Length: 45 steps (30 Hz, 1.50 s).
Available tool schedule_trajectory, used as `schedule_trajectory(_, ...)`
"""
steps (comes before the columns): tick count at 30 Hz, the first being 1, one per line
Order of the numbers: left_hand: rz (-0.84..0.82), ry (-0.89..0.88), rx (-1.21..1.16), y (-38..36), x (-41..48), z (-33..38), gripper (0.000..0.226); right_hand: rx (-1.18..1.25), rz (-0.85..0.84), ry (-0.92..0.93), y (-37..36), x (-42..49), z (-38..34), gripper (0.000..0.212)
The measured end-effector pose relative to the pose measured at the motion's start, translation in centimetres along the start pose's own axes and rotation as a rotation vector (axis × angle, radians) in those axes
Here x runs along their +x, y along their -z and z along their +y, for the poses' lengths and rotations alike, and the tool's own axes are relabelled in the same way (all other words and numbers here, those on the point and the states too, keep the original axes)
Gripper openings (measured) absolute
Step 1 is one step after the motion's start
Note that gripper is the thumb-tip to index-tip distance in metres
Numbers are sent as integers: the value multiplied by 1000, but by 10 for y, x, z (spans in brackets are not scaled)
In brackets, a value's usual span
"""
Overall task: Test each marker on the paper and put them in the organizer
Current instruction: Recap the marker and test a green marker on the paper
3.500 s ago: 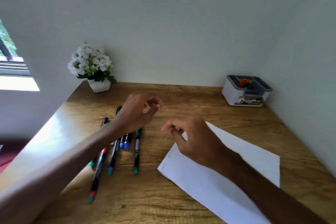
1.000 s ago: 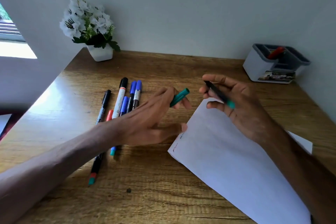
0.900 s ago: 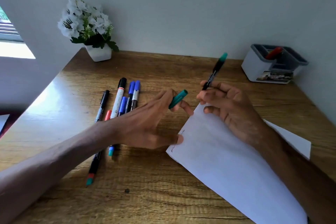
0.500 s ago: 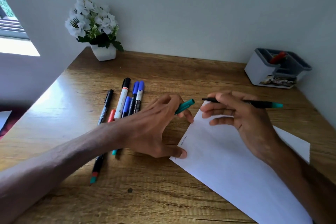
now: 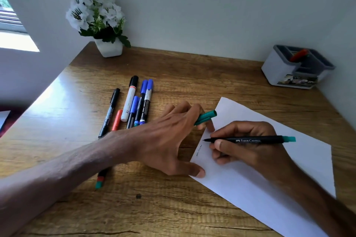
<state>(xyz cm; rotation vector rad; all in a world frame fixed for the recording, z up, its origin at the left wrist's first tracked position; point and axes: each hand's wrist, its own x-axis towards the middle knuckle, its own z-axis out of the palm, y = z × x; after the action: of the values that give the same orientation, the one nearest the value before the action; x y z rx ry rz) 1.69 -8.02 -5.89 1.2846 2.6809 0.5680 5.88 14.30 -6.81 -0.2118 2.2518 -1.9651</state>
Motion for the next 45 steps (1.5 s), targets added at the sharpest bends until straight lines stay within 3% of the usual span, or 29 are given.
schedule_trajectory(14, -14, -6, -12, -1, 0, 1, 78, -392, 37, 347, -6, 15, 15, 8)
schedule_trajectory(45, 51, -22, -25, -4, 0, -6, 76, -435, 68, 348, -9, 17, 18, 3)
